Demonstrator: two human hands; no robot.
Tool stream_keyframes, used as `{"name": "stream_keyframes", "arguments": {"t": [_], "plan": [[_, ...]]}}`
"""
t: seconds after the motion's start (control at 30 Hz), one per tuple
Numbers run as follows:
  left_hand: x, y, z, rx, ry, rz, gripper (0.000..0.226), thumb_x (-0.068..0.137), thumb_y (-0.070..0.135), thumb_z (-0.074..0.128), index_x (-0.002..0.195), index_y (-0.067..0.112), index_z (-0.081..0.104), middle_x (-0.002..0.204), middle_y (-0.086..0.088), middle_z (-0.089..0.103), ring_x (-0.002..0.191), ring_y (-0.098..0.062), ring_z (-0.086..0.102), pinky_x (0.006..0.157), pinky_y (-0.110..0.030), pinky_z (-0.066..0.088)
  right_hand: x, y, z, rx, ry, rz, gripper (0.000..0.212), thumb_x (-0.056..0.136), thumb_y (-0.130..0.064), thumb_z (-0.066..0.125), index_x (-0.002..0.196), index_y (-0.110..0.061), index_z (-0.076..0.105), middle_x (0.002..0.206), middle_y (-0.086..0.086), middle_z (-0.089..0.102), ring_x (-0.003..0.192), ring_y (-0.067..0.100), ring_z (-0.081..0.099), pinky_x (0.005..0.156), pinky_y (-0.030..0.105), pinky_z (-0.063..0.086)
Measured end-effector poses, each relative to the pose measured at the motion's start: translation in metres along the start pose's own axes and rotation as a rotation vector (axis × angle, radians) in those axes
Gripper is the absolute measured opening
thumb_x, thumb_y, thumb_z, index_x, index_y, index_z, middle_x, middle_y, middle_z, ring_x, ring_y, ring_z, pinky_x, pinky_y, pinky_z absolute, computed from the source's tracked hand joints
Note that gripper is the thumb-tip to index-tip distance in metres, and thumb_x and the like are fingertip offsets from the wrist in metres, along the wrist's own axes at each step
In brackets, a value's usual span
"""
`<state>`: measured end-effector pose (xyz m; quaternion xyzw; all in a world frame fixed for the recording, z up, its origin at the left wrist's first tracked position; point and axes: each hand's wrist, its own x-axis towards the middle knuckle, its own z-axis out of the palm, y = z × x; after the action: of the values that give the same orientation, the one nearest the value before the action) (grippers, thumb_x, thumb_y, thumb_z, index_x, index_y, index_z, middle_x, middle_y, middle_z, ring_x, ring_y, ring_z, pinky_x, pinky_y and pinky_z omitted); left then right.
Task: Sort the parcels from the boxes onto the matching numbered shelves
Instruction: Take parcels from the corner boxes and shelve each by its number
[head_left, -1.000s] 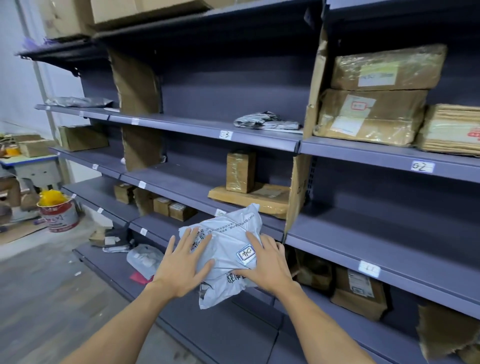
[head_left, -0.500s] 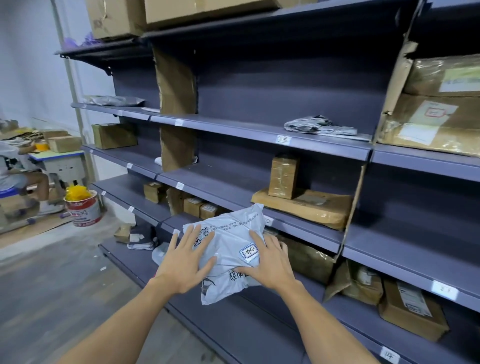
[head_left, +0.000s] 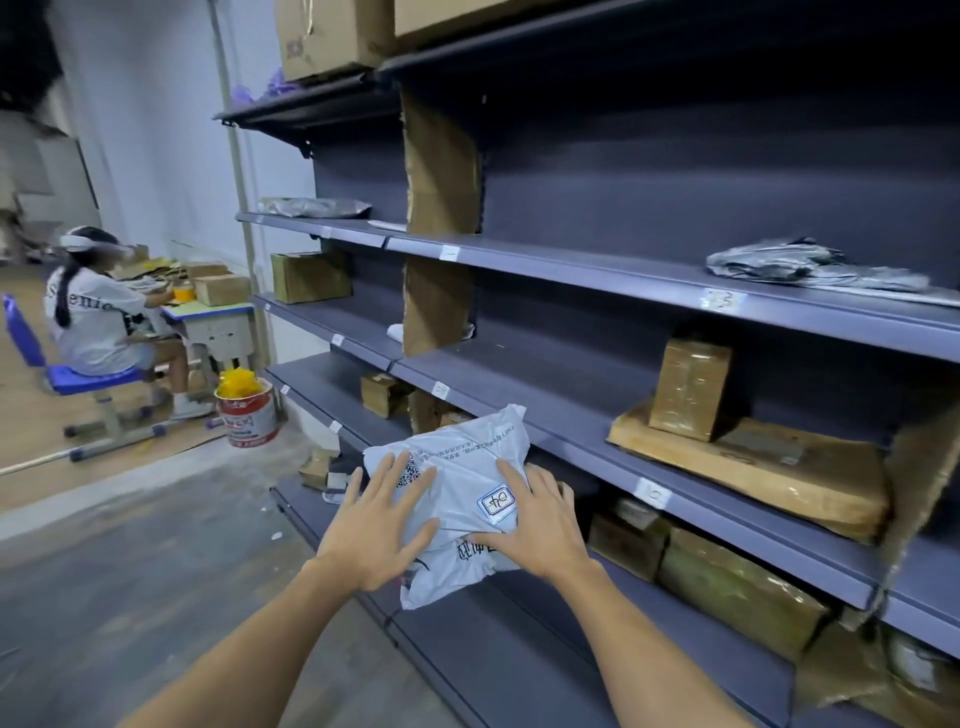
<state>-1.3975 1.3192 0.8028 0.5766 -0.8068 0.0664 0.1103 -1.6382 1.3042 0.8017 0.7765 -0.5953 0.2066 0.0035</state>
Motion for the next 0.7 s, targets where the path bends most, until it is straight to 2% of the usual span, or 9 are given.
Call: {"name": "stream_keyframes", "arguments": {"t": [0.27, 0.37, 0.47, 0.53, 0.6, 0.7], "plan": [[0.069, -0.064, -0.005, 0.028, 0.041, -0.030, 0.092, 0.077, 0.080, -0.020, 0.158, 0.039, -0.002, 0.167, -0.004, -0.004, 0.154, -0.023, -0.009, 0.121, -0.044, -0.011, 0.099, -0.008, 0.025, 0.041, 0.017, -0.008, 0.135, 0.044, -0.106, 0.027, 0.156, -0.032, 0.020, 0.146, -0.006, 0.038, 0.141, 0.016, 0.025, 0.113, 0.039, 0.021], [0.098, -0.082, -0.001, 0.041, 0.067, -0.028, 0.087, 0.086, 0.077, -0.012, 0.159, 0.035, 0.007, 0.167, -0.008, 0.005, 0.154, -0.026, -0.003, 0.121, -0.045, -0.007, 0.127, -0.007, 0.028, 0.045, -0.001, -0.001, 0.125, 0.054, -0.098, 0.045, 0.157, -0.032, 0.018, 0.146, -0.007, 0.037, 0.142, 0.015, 0.023, 0.112, 0.037, 0.020], [0.119, -0.092, 0.003, 0.058, 0.052, -0.018, 0.083, 0.087, 0.075, -0.008, 0.159, 0.035, 0.005, 0.167, -0.008, 0.003, 0.154, -0.026, -0.003, 0.124, -0.050, -0.003, 0.145, -0.001, 0.032, 0.036, 0.001, 0.015, 0.115, 0.064, -0.089, 0.054, 0.157, -0.031, 0.019, 0.146, -0.006, 0.037, 0.141, 0.016, 0.024, 0.113, 0.038, 0.021], [0.132, -0.098, 0.006, 0.052, 0.055, -0.022, 0.082, 0.087, 0.074, -0.007, 0.159, 0.036, 0.002, 0.167, -0.007, 0.000, 0.154, -0.025, -0.006, 0.124, -0.050, -0.002, 0.156, 0.001, 0.034, 0.026, 0.006, 0.024, 0.117, 0.062, -0.092, 0.051, 0.157, -0.031, 0.020, 0.146, -0.005, 0.037, 0.142, 0.016, 0.023, 0.114, 0.039, 0.022], [0.145, -0.105, 0.007, 0.042, 0.044, -0.014, 0.081, 0.087, 0.074, -0.007, 0.158, 0.037, -0.001, 0.167, -0.007, -0.004, 0.154, -0.024, -0.009, 0.124, -0.049, -0.004, 0.167, 0.003, 0.035, 0.009, 0.015, 0.030, 0.121, 0.056, -0.096, 0.039, 0.156, -0.031, 0.021, 0.145, -0.005, 0.038, 0.142, 0.016, 0.023, 0.113, 0.039, 0.022], [0.164, -0.115, 0.009, 0.010, 0.066, 0.011, 0.080, 0.088, 0.073, -0.004, 0.159, 0.037, 0.002, 0.167, -0.007, -0.001, 0.154, -0.025, -0.006, 0.123, -0.049, -0.004, 0.181, 0.003, 0.035, -0.009, 0.041, 0.046, 0.122, 0.053, -0.097, 0.032, 0.156, -0.030, 0.022, 0.143, -0.005, 0.039, 0.141, 0.016, 0.024, 0.113, 0.039, 0.022]]}}
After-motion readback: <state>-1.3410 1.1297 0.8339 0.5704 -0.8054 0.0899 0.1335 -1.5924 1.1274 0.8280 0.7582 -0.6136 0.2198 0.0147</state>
